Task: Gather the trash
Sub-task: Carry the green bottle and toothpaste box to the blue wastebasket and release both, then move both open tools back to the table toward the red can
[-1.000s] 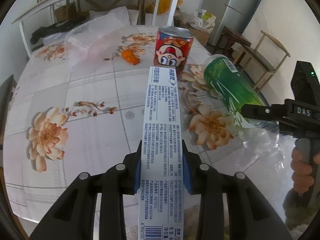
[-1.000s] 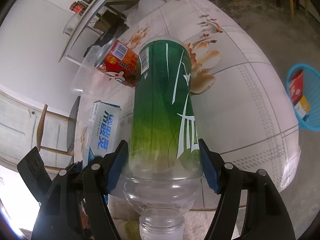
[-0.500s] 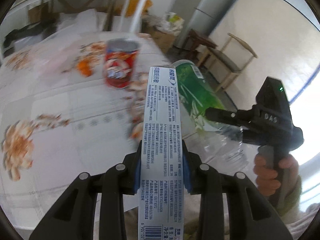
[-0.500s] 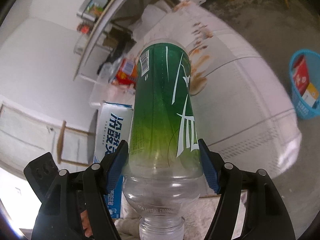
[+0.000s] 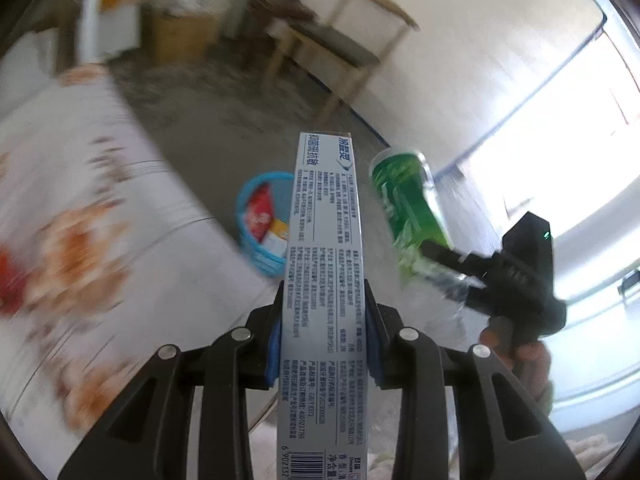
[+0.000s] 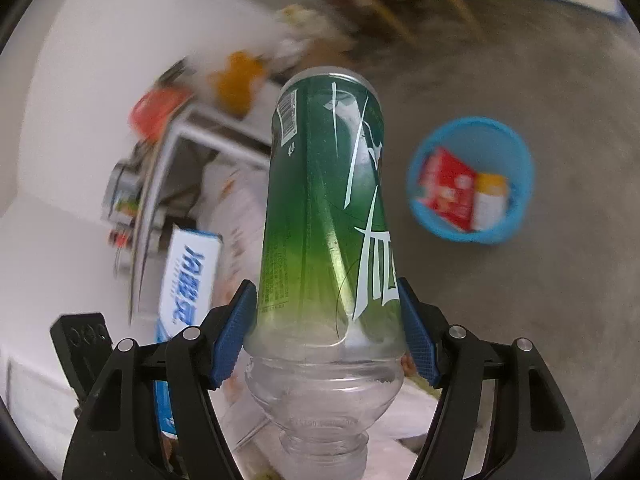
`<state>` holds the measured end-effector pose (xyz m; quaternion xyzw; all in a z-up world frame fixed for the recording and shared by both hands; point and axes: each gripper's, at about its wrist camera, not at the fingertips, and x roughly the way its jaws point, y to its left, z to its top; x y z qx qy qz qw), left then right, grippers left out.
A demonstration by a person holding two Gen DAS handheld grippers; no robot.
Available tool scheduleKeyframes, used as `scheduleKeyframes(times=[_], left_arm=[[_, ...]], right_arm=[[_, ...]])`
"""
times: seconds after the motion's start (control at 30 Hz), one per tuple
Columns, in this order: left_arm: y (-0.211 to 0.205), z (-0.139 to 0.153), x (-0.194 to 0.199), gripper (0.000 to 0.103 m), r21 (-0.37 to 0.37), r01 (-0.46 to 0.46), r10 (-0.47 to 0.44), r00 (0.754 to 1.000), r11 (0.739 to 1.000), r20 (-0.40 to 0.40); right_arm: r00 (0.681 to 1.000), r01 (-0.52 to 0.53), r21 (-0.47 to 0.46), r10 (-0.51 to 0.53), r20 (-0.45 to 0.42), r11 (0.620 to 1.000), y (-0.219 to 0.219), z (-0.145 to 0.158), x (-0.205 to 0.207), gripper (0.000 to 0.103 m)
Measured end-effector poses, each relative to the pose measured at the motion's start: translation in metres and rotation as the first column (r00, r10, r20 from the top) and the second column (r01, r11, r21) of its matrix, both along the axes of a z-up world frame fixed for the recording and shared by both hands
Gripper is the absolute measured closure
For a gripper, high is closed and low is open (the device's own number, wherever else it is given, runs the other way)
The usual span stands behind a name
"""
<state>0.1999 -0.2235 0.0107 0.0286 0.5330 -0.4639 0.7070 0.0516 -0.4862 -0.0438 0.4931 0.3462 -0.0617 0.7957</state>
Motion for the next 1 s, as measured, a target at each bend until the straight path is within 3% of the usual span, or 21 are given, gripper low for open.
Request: scheduleKeyframes(times=[0.17,0.3,0.33,0.37,0.43,0.47,0.57,0.83,1.0], left_arm=[[-0.093,-0.04,0.017,0.071,0.098,0.11,-0.101,0.99,0.989,-0.098],[-0.147,-0.059,0.041,0.069,0.146,0.1,-0.094,0.994,0.984,-0.052],[-0.16,-0.06,0.049,0.063,0.14,0.086,-0.082,0.996,0.986,-0.034],[-0.175,-0.061,0.059,0.041,0.133,0.074,-0.074,0.997,0.988,-0.007],[-0.185,-0.061,0.07,0.031,0.134,0.019,-0.027,0.998,0.991,0.058],[-0.187,-0.06,0.074,0.031,0.133,-0.008,-0.002,0.997,0.991,0.072],[-0.169,-0.056,0.079,0.031,0.084,-0.029,0.028,0.999,0.996,0.019],[-0.115,-0.039,0.066,0.031,0.02,-0.03,0.03,0.999,0.999,0.01],[-0.067,-0.011,0.039,0.031,-0.039,-0.021,0.023,0.998,0.999,0.059]], right_arm=[[0.996,0.07,0.166,-0.059,-0.069,0.984,-0.039,-0.056,0.007,0.037],[0.993,0.094,0.216,-0.075,-0.096,0.972,-0.071,-0.083,0.045,0.037],[0.992,0.097,0.209,-0.077,-0.105,0.973,-0.081,-0.089,0.057,0.035],[0.99,0.102,0.201,-0.081,-0.112,0.974,-0.09,-0.094,0.067,0.033],[0.982,0.122,0.167,-0.095,-0.163,0.978,-0.108,-0.111,0.087,0.032],[0.976,0.133,0.155,-0.103,-0.19,0.979,-0.112,-0.118,0.092,0.031],[0.966,0.141,0.112,-0.112,-0.234,0.984,-0.114,-0.126,0.098,0.031],[0.966,0.113,0.066,-0.095,-0.24,0.991,-0.093,-0.123,0.075,0.031],[0.971,0.102,0.043,-0.09,-0.223,0.994,-0.085,-0.112,0.055,0.031]])
